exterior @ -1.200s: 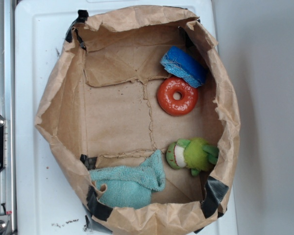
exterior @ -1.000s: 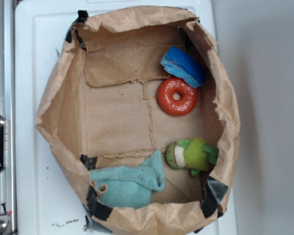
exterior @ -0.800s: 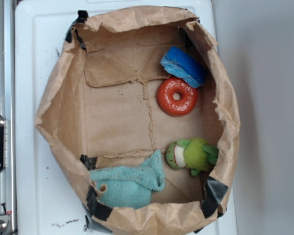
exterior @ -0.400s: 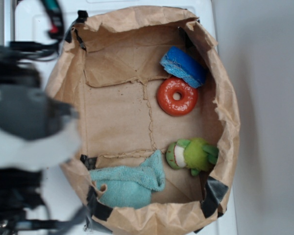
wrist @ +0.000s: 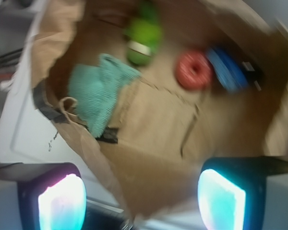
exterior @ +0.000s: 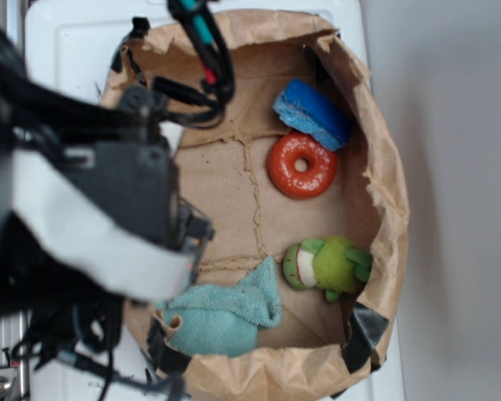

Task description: Grab the blue sponge.

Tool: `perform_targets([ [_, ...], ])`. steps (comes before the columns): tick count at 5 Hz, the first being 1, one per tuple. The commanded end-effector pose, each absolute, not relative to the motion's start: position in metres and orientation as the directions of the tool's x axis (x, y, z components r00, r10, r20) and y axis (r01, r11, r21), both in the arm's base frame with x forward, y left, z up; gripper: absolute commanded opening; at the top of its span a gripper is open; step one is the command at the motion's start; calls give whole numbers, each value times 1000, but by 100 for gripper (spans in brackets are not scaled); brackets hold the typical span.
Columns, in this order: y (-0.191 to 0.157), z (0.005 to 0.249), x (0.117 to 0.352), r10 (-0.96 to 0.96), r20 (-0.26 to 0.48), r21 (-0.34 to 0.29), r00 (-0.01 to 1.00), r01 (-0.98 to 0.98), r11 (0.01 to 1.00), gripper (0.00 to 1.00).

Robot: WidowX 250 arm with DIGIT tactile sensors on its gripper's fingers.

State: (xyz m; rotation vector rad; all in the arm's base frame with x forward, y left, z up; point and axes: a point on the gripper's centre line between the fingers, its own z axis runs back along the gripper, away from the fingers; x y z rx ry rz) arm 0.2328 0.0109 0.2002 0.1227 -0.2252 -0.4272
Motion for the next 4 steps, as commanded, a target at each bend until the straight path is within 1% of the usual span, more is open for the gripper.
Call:
perform_targets([
  [1,31,178,267,-682,221,215,697,648,731,100],
  [2,37,159,279,-711,184,197,679,683,703,100],
  [3,35,137,290,-727,150,202,670,699,686,100],
  [4,38,131,301,-730,149,198,668,703,683,100],
])
